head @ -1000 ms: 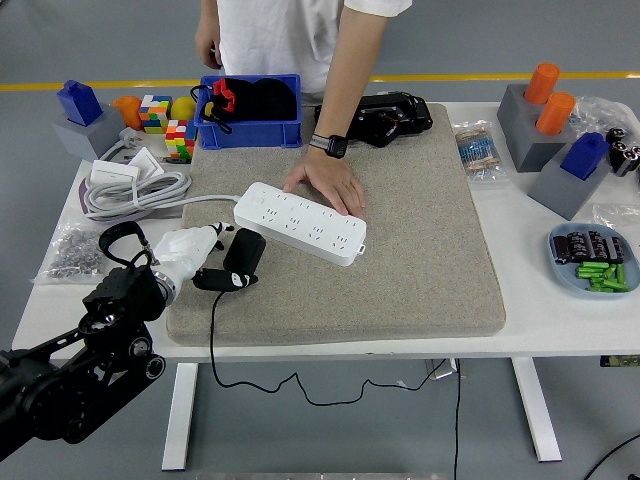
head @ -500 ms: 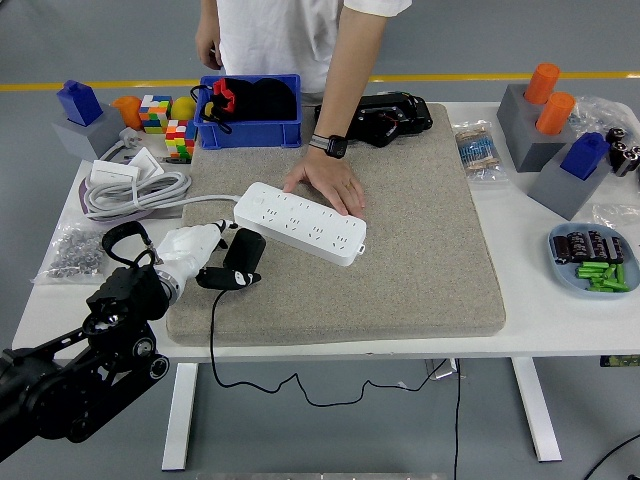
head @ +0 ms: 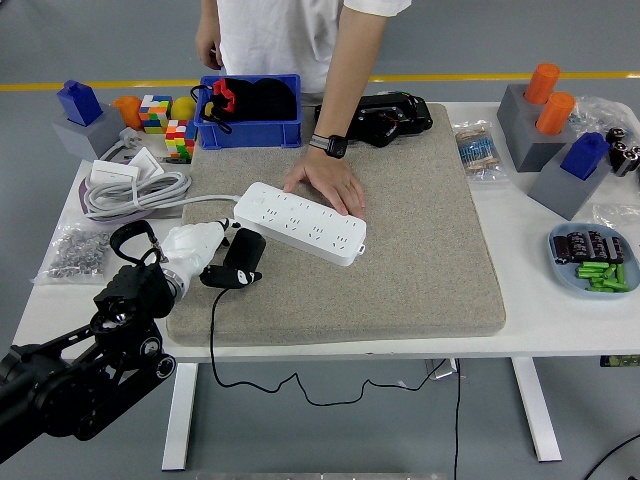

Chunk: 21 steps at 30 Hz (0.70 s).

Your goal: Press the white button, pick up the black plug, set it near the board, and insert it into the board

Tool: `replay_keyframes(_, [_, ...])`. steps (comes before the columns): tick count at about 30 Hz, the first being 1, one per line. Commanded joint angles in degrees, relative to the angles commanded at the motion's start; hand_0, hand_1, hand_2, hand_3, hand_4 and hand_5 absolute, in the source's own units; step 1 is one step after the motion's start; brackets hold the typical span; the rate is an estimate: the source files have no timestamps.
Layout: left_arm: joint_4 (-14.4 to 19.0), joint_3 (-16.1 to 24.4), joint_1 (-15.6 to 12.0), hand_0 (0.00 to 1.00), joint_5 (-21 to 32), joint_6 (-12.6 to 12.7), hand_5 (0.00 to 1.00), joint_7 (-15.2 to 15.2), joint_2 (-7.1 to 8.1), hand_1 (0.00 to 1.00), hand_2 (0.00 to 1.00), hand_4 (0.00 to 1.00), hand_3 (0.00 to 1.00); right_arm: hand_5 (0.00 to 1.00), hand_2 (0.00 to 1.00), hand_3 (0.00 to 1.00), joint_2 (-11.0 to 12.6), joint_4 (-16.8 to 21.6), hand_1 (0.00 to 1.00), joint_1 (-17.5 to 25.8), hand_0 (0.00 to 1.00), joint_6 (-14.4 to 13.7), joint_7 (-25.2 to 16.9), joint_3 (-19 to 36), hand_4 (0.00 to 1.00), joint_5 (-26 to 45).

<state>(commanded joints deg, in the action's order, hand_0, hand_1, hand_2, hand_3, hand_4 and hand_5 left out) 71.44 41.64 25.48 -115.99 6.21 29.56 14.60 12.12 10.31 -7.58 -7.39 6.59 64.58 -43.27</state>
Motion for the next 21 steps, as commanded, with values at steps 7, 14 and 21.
replay_keyframes(7, [-0.57, -0.70, 0.74, 0.298, 0.06, 0.45, 0.249, 0.50, -0.80, 0.546, 0.500, 0.784, 0.746, 0.331, 0.609, 0.545, -0.15, 0.02, 0.579, -0.06, 0.643, 0.02, -0.04, 0.34, 0.652, -0.11])
replay_keyframes(14, [-0.95, -1.64, 1.09, 0.269, 0.01, 0.80, 0.247, 0.51, -1.28, 0.513, 0.472, 0.778, 0.731, 0.330, 0.610, 0.545, -0.15, 0.01, 0.581, -0.05, 0.643, 0.00, -0.06, 0.60, 0.651, -0.18])
replay_keyframes(21, [-0.95, -1.74, 1.43, 0.236, -0.74, 1.49, 0.224, 0.09, -1.44, 0.455, 0.435, 0.764, 0.676, 0.329, 0.610, 0.545, -0.14, 0.01, 0.580, -0.01, 0.643, -0.03, -0.10, 0.61, 0.651, -0.19])
